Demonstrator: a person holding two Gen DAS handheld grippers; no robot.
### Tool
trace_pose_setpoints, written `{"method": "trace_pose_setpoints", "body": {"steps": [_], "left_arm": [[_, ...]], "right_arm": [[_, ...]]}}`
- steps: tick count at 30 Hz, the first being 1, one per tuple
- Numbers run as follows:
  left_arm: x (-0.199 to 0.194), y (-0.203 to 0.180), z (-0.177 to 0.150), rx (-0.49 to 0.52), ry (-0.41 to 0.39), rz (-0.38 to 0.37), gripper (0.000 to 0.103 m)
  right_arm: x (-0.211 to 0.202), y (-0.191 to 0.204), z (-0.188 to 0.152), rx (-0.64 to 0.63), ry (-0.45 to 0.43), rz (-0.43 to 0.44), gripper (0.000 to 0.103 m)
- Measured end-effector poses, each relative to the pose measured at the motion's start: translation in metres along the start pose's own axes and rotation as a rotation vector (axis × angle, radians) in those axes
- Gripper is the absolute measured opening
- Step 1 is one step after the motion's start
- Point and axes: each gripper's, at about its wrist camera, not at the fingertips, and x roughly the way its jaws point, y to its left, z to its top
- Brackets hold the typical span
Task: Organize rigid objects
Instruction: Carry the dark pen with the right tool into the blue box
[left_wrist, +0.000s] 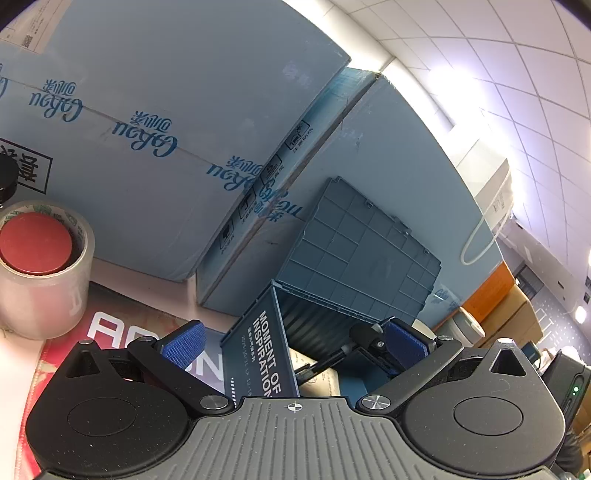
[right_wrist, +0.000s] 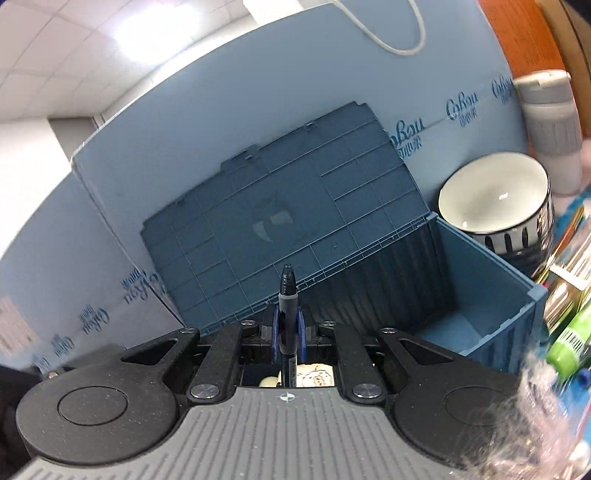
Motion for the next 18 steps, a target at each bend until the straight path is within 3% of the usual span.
{"method": "trace_pose_setpoints", "body": {"steps": [8,18], "left_arm": [[0.0,-0.002,-0.001,0.008,0.001,-0.005,0.103],[0.0,-0.006,-0.003,0.024,0.006,-0.01,0.103]], "right_arm": [[0.004,0.017,-0.013,-0.21,-0.006,-0.112,0.01],[0.002,0.017,-0.015,-0.313,0.006,-0.205,0.013]]}}
